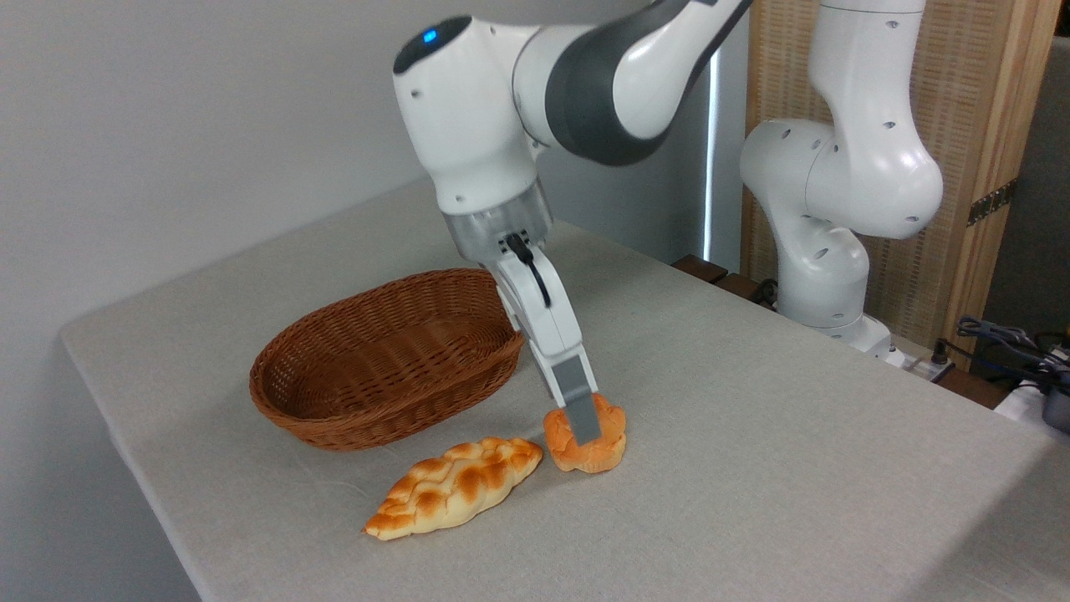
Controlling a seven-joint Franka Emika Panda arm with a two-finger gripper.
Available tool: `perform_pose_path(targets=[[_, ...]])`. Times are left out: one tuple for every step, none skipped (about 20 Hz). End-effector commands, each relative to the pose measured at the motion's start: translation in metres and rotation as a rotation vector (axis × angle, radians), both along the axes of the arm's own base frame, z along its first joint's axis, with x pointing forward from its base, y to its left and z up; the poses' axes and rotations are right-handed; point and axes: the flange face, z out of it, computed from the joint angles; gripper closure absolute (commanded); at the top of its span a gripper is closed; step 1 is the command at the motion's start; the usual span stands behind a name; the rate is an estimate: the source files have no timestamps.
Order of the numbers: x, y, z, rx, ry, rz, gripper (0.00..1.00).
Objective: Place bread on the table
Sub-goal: 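Open the gripper, release the roll, and raise the gripper away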
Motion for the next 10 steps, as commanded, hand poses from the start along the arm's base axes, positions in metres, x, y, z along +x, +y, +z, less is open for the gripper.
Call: perform_pose_path(targets=[[0.018, 0.0, 0.056, -0.066, -0.044, 0.044, 0.0], [0.023, 0.003, 0.074, -0.093, -0.045, 0.065, 0.0], [0.032, 0.006, 0.092, -0.123, -0.059, 0.091, 0.0], [0.042, 0.003, 0.108, -0.159, -0.071, 0.126, 0.0], [0.051, 0.0, 0.12, -0.188, -0.081, 0.177, 0.0], [0.059, -0.001, 0.133, -0.195, -0.099, 0.229, 0.0], [0.064, -0.005, 0.144, -0.195, -0.122, 0.266, 0.0], [0.068, -0.005, 0.155, -0.198, -0.148, 0.304, 0.0], [0.071, 0.002, 0.164, -0.2, -0.171, 0.35, 0.0], [0.074, 0.004, 0.169, -0.202, -0.184, 0.389, 0.0]])
